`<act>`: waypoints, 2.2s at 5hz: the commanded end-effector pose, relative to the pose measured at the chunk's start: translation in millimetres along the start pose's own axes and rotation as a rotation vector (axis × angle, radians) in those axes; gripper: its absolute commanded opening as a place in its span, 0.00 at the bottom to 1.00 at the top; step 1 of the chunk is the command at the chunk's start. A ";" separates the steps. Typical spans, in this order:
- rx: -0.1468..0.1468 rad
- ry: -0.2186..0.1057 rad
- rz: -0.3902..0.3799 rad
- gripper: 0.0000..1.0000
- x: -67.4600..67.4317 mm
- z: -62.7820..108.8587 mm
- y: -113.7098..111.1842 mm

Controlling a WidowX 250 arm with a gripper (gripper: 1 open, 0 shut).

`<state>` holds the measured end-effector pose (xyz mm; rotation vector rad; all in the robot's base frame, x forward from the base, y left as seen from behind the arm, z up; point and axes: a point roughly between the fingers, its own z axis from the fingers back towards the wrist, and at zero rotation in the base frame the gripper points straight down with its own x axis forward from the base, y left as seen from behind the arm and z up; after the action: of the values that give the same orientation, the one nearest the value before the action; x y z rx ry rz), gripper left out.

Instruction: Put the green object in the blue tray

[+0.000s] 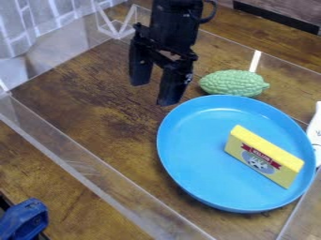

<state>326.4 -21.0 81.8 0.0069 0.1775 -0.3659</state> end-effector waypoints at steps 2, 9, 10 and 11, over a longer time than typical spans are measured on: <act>0.037 -0.055 -0.105 1.00 20.0 13.6 -4.5; 0.143 -0.120 -0.323 1.00 94.5 2.2 0.3; 0.159 -0.139 -0.327 1.00 105.5 0.1 -0.9; 0.167 -0.149 -0.326 1.00 113.6 -4.3 -2.3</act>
<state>418.0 -54.1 29.4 0.0991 0.0884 -0.6881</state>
